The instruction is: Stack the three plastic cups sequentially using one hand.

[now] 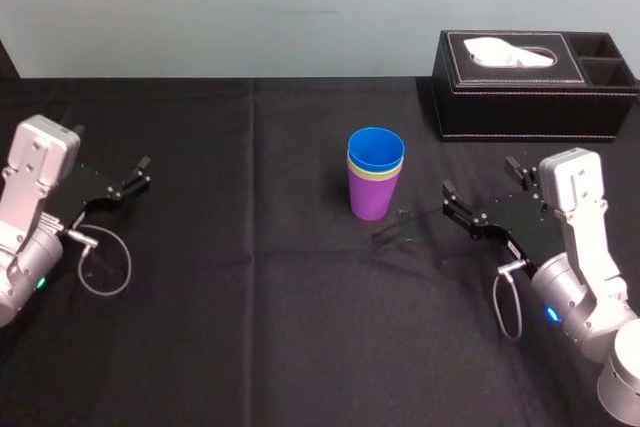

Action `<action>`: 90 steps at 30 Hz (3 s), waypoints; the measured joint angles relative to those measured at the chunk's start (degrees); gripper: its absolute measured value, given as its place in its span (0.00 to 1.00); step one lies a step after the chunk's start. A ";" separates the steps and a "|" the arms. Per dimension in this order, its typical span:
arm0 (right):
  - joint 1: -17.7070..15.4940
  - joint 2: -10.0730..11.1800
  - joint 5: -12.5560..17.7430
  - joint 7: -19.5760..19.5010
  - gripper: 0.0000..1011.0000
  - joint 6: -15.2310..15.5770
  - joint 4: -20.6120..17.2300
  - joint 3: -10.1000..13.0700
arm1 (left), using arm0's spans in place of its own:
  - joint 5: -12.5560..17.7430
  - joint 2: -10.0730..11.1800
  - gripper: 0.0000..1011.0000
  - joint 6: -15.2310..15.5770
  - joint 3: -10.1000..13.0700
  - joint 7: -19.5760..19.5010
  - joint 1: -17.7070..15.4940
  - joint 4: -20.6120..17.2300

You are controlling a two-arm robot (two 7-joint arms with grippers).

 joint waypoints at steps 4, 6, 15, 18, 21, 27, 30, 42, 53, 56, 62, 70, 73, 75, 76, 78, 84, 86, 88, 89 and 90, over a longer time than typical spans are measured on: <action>-0.03 0.04 0.16 0.01 0.99 -0.03 -0.09 0.01 | 0.00 0.00 1.00 0.00 -0.01 0.00 0.00 0.00; -0.05 0.07 0.23 0.03 0.99 -0.05 -0.15 0.02 | 0.00 0.00 1.00 0.00 0.00 0.00 0.00 0.00; -0.10 0.12 0.47 0.09 0.99 -0.13 -0.28 0.02 | 0.00 0.00 1.00 0.00 0.00 0.00 0.00 0.00; -0.12 0.13 0.52 0.10 0.99 -0.14 -0.30 0.02 | 0.00 0.00 1.00 0.00 0.00 0.00 0.00 0.00; -0.13 0.14 0.58 0.13 0.99 -0.16 -0.32 0.02 | 0.00 0.00 1.00 0.00 -0.01 0.00 0.00 0.00; -0.14 0.17 0.62 0.18 0.99 -0.20 -0.36 0.02 | 0.00 0.00 1.00 0.00 -0.01 0.00 0.00 0.00; -0.14 0.18 0.64 0.19 0.99 -0.20 -0.39 0.02 | 0.00 0.00 1.00 0.00 0.00 0.00 0.00 0.00; -0.14 0.18 0.69 0.25 0.99 -0.20 -0.39 0.02 | 0.00 0.00 1.00 0.00 0.00 0.00 0.00 0.00; -0.14 0.18 0.70 0.28 0.99 -0.20 -0.39 0.02 | 0.00 0.00 1.00 0.00 -0.01 0.00 0.00 0.00; -0.14 0.18 0.70 0.28 0.99 -0.20 -0.39 0.02 | 0.00 0.00 1.00 0.00 -0.01 0.00 0.00 0.00; -0.14 0.18 0.70 0.28 0.99 -0.20 -0.39 0.02 | 0.00 0.00 1.00 0.00 0.00 0.00 0.00 0.00; -0.14 0.18 0.69 0.28 0.99 -0.20 -0.39 0.02 | 0.00 0.00 1.00 0.00 0.00 0.00 0.00 0.00; -0.14 0.18 0.69 0.28 0.99 -0.20 -0.39 0.02 | 0.00 0.00 1.00 0.00 -0.01 0.00 0.00 0.00; -0.14 0.18 0.69 0.27 0.99 -0.20 -0.39 0.02 | 0.00 0.00 1.00 0.00 0.00 0.00 0.00 0.00; -0.14 0.18 0.70 0.27 0.99 -0.20 -0.39 0.02 | 0.00 0.00 1.00 0.00 0.00 0.00 0.00 0.00; -0.14 0.18 0.70 0.28 0.99 -0.20 -0.39 0.02 | 0.00 0.00 1.00 0.00 0.00 0.00 0.00 0.00; -0.14 0.18 0.70 0.27 0.99 -0.20 -0.39 0.02 | 0.00 0.00 1.00 0.00 -0.01 0.00 0.00 0.00; -0.14 0.18 0.70 0.27 0.99 -0.20 -0.39 0.02 | 0.00 0.00 1.00 0.00 0.00 0.00 0.00 0.00; -0.14 0.18 0.70 0.27 0.99 -0.20 -0.39 0.02 | 0.00 0.00 1.00 0.00 0.00 0.00 0.00 0.00; -0.14 0.18 0.70 0.27 0.99 -0.20 -0.39 0.02 | 0.00 0.00 1.00 0.00 0.00 0.00 0.00 0.00; -0.14 0.18 0.69 0.27 0.99 -0.20 -0.39 0.02 | 0.00 0.00 1.00 0.00 0.00 0.00 0.00 0.00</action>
